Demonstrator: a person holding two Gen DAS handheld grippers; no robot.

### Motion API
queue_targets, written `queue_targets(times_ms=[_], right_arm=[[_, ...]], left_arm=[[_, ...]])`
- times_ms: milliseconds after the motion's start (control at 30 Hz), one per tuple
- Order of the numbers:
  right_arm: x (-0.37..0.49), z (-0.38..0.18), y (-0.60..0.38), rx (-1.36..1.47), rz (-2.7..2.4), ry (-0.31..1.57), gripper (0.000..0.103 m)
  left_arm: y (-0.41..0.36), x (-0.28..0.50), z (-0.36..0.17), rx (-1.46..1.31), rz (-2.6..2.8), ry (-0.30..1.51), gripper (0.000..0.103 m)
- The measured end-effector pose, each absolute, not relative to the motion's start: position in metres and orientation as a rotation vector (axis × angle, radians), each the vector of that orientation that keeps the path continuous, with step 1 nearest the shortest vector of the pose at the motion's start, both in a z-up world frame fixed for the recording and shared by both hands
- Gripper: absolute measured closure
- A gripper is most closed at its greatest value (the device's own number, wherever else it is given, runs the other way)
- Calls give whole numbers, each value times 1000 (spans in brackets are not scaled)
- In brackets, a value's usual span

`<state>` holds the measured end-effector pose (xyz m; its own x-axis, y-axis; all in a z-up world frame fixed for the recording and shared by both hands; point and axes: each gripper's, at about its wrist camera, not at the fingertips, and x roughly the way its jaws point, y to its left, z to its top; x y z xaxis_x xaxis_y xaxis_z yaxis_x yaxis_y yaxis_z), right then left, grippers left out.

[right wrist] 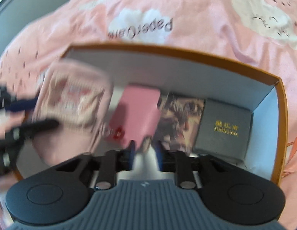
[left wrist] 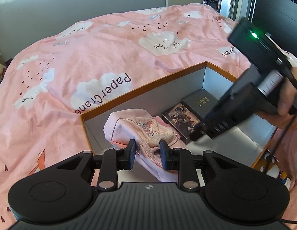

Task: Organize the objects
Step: 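Lower the pink pouch into the orange box and open the left gripper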

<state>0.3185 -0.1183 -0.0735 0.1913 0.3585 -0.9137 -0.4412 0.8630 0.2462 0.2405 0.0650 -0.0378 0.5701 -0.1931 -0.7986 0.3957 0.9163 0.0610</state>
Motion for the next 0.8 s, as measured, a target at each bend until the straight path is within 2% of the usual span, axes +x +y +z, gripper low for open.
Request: queue_targets(times_ms=[200,567,800], right_arm=[[305,-71,-124,-133,533,1237,81],[305,-76,-138,-144,518,1241,81],[307,-84,-138,-135,513,1249,80]], left_arm=[[57,258,-51,177,-415,921,74],[55,299,-85,90,-430,1023,74],[53,308,-97,223,-403,1130,71]])
